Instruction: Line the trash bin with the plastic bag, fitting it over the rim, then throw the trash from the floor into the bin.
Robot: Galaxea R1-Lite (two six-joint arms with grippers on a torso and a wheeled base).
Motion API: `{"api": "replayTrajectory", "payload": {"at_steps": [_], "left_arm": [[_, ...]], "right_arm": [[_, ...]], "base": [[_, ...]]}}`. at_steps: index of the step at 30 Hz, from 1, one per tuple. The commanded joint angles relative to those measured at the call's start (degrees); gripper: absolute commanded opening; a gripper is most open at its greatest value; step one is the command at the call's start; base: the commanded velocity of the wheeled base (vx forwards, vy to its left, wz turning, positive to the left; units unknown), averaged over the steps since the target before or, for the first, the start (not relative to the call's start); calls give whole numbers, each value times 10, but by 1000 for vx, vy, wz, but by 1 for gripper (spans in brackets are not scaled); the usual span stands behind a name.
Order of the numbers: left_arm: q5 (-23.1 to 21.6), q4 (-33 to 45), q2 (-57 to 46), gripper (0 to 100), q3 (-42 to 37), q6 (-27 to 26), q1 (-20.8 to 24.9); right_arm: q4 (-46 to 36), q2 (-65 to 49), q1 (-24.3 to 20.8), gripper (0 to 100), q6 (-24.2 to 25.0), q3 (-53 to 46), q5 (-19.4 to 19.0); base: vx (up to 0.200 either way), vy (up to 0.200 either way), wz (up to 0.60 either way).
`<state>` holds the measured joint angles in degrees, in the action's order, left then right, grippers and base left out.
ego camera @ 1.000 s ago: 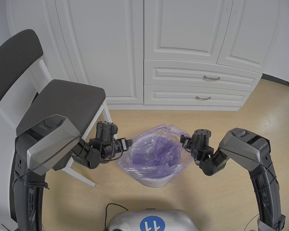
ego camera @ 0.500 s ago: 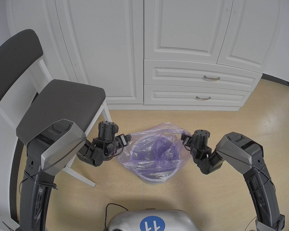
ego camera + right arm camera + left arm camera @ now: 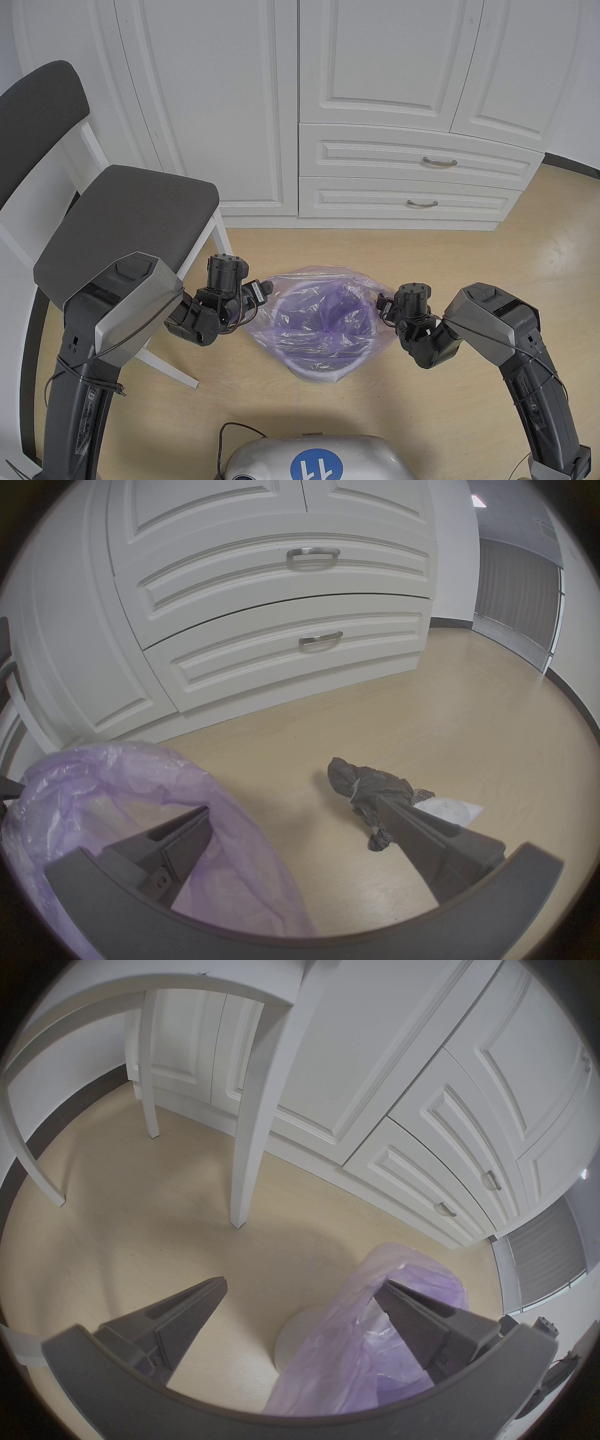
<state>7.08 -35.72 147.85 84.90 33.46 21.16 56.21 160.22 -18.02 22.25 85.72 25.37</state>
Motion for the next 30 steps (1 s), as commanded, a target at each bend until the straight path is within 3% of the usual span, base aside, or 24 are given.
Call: {"api": "replayTrajectory", "payload": {"at_steps": [1,10,15,30], "left_arm": [[0,0,2,100,-1,-2,-1],[4,6,-25,100,-31,-10,-2],[-2,-3,-56,100,-72,-40,3],[-7,15,-32,100,-41,-36,1]], "right_arm": [[-1,-3,-1,100,-1,-8,0],[3,-53,-4,100,-3,-56,-5],[3,-113,-4,100,-1,-99,-31],[-3,-5,17,100,5,14,-29]], "base": [[0,0,0],[0,0,0],[0,0,0],[0,0,0]]}}
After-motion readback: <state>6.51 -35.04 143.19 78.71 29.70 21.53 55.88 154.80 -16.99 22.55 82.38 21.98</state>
